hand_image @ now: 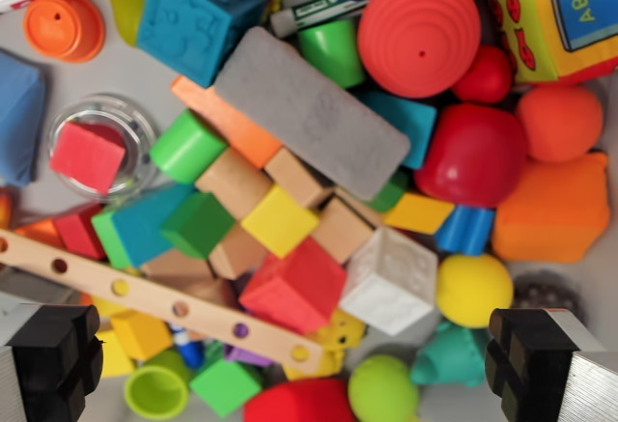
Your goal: Pick an object from the bin
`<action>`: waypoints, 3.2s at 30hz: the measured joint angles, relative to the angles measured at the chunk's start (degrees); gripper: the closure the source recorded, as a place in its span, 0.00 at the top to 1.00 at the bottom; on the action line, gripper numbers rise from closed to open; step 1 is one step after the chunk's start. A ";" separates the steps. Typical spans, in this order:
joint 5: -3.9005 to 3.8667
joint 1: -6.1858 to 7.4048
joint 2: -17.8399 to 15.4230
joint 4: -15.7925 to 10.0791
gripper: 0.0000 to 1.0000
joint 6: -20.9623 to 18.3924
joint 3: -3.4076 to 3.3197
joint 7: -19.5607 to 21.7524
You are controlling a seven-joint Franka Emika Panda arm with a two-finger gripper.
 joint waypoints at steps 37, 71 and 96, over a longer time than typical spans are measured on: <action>-0.01 0.93 1.01 -2.05 1.00 2.87 0.96 -1.79; -0.61 4.73 6.81 -6.65 1.00 13.32 3.83 -8.23; -2.57 8.42 15.01 -7.44 1.00 22.21 6.28 -13.46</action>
